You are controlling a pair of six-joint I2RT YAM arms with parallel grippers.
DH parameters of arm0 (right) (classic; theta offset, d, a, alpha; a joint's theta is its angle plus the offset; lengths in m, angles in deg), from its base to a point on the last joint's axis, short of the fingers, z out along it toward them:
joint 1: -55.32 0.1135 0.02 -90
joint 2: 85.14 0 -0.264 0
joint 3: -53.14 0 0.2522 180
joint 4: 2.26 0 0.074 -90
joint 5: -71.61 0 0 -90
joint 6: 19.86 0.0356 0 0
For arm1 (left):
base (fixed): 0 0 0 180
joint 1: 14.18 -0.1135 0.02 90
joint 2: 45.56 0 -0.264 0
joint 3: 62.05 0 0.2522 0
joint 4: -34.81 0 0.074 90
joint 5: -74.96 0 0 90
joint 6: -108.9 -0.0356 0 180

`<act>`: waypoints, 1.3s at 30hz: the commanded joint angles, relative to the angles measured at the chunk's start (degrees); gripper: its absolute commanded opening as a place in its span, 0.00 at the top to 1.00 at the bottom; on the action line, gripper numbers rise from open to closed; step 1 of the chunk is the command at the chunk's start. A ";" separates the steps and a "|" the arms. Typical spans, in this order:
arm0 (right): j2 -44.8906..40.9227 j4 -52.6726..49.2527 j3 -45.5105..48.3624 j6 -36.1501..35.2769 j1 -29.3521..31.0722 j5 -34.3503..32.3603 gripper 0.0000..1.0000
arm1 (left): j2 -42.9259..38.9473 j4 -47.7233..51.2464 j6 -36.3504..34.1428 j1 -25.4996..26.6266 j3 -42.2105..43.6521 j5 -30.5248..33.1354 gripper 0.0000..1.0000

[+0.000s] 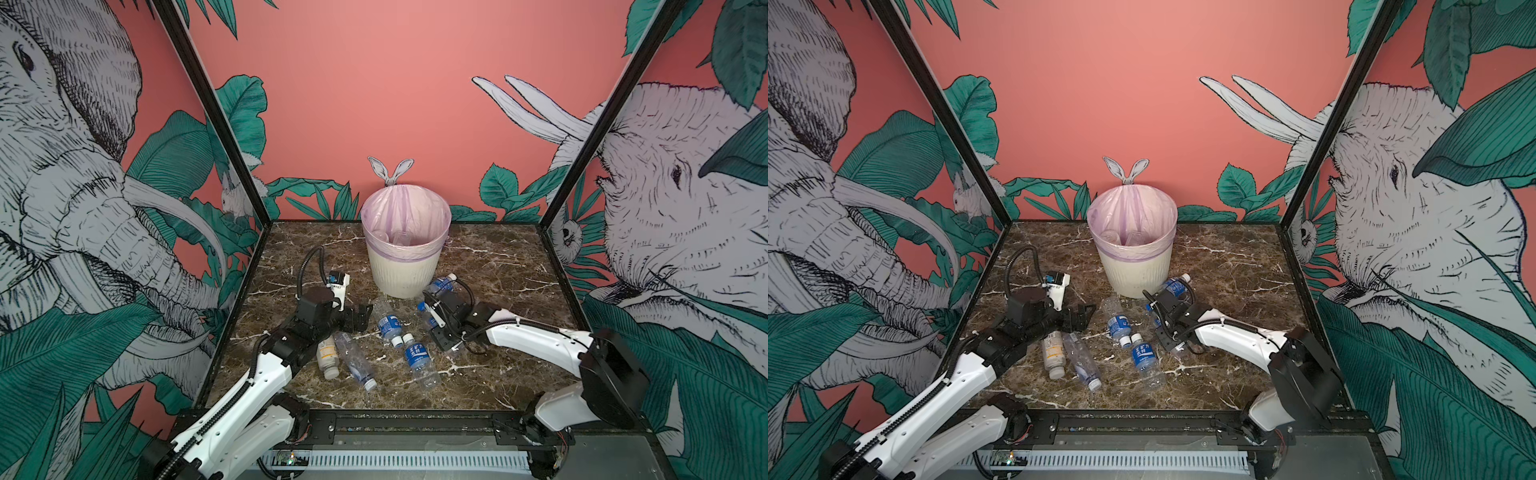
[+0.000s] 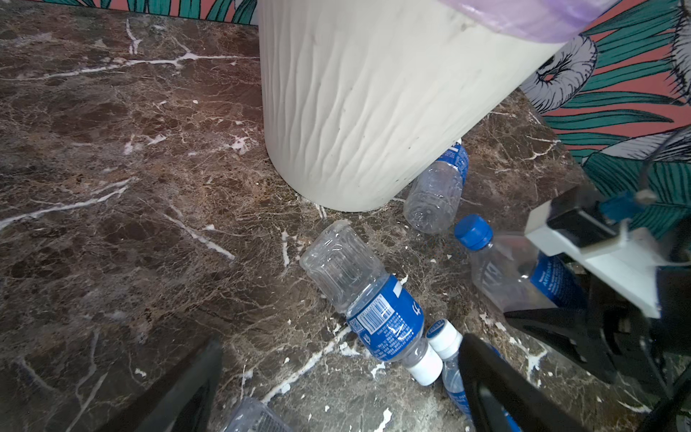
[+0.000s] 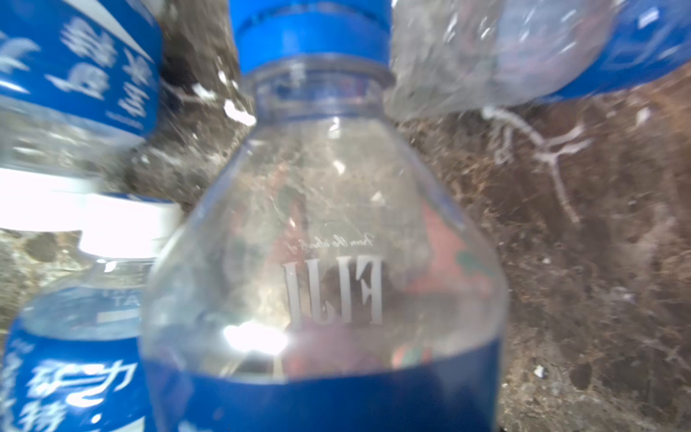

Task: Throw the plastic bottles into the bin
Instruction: 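Close the right gripper around the ARTESIAN bottle and lift it, then carry the bottle over the bin and open the right gripper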

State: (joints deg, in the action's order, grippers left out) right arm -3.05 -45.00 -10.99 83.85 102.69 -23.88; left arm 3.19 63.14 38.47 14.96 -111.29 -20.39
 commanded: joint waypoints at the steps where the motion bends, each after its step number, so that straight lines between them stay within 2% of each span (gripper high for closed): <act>1: -4.75 3.26 3.31 0.63 0.52 -1.62 0.39 | -0.04 -1.05 0.60 -0.18 0.68 -0.63 0.01; 15: -29.20 12.94 15.31 2.22 1.93 -2.23 0.41 | 2.11 -0.76 0.29 -0.12 1.00 -1.26 0.02; 24: -38.04 11.38 13.46 2.05 2.26 -3.92 0.42 | 2.74 -0.72 -0.04 -0.08 0.68 -1.25 0.01; 32: -40.07 7.24 -0.63 1.20 2.28 -3.12 0.42 | 1.36 -0.40 -0.41 -0.12 1.14 -0.90 0.02; 35: -35.79 4.77 -10.19 -0.88 2.28 -3.00 0.42 | 0.60 -0.48 -0.50 -0.07 1.96 -0.72 0.01; 39: -25.31 0.99 -27.06 -4.53 2.28 -4.30 0.42 | 0.17 -2.09 0.33 -0.09 3.18 -1.22 0.01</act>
State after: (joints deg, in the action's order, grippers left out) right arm -33.61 -42.28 -30.36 82.80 104.64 -26.90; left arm 4.35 62.73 38.43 14.96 -109.39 -21.46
